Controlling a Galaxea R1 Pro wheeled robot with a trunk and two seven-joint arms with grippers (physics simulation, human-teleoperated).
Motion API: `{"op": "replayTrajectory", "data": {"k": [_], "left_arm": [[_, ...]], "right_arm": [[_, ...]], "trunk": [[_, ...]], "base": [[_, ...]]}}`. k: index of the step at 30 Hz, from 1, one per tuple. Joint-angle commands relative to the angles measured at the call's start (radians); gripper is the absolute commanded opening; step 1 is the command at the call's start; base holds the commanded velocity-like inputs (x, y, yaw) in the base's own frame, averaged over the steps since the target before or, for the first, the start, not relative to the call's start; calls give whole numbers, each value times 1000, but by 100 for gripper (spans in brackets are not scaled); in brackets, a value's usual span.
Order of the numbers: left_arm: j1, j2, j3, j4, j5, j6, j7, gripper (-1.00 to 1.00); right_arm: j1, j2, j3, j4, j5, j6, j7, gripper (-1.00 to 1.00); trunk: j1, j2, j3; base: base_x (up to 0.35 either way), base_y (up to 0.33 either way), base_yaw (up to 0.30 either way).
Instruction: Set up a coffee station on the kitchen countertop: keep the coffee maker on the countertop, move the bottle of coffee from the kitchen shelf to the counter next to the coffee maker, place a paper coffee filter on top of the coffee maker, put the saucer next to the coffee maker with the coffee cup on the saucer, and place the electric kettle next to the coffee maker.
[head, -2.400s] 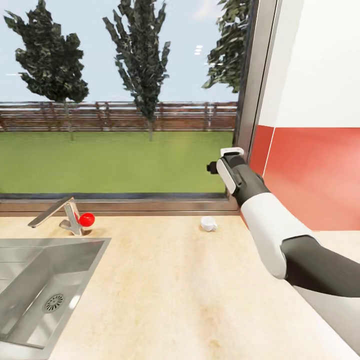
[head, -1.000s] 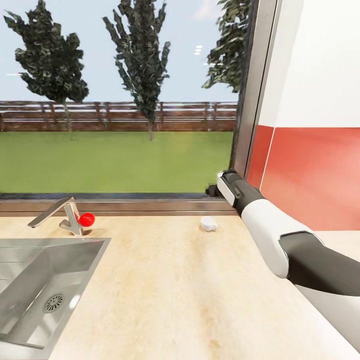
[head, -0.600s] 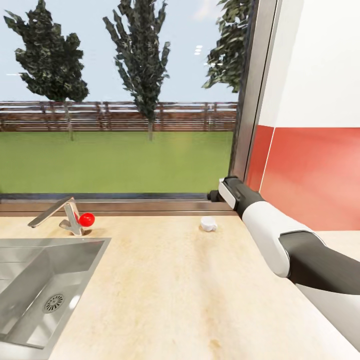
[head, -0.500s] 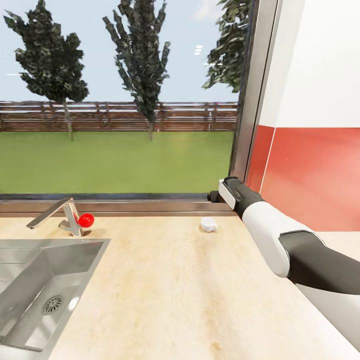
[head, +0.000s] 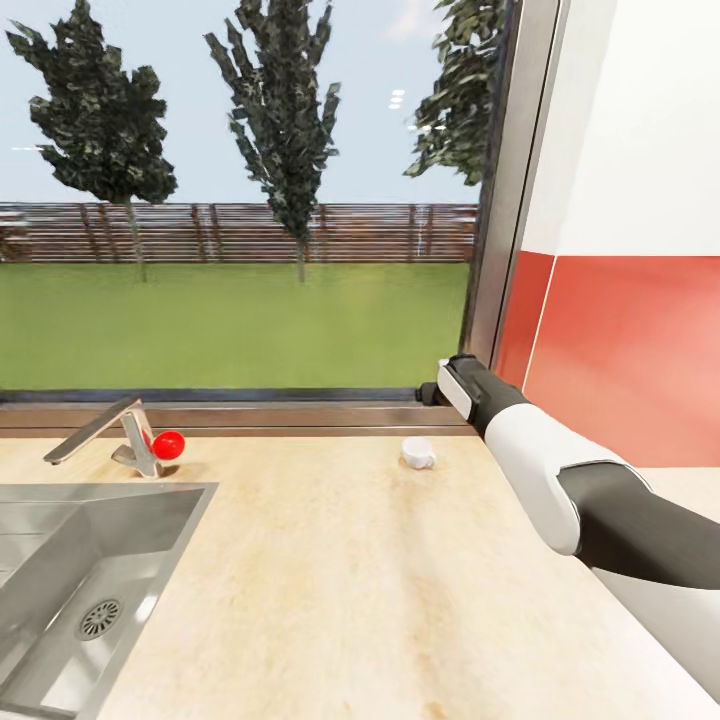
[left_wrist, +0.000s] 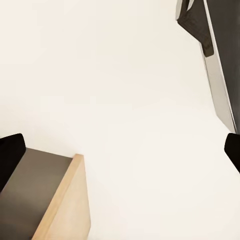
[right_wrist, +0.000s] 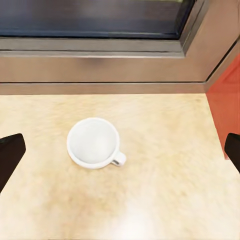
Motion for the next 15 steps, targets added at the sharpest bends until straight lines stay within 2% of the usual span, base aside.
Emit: {"op": "replayTrajectory", "data": {"k": [1,15], "left_arm": [[0,0,8,-1,-11,2,3,100],[0,-1,9,-1,-11,1,0,100]], "right_arm": [[0,-1,8,-1,-11,-5,-7,100],[5,-12,6,-4,-11,-14,-7,100]], "trunk": [[0,-1,-2],[0,-1,-20]], "base": [[0,0,0],[0,0,11]]}}
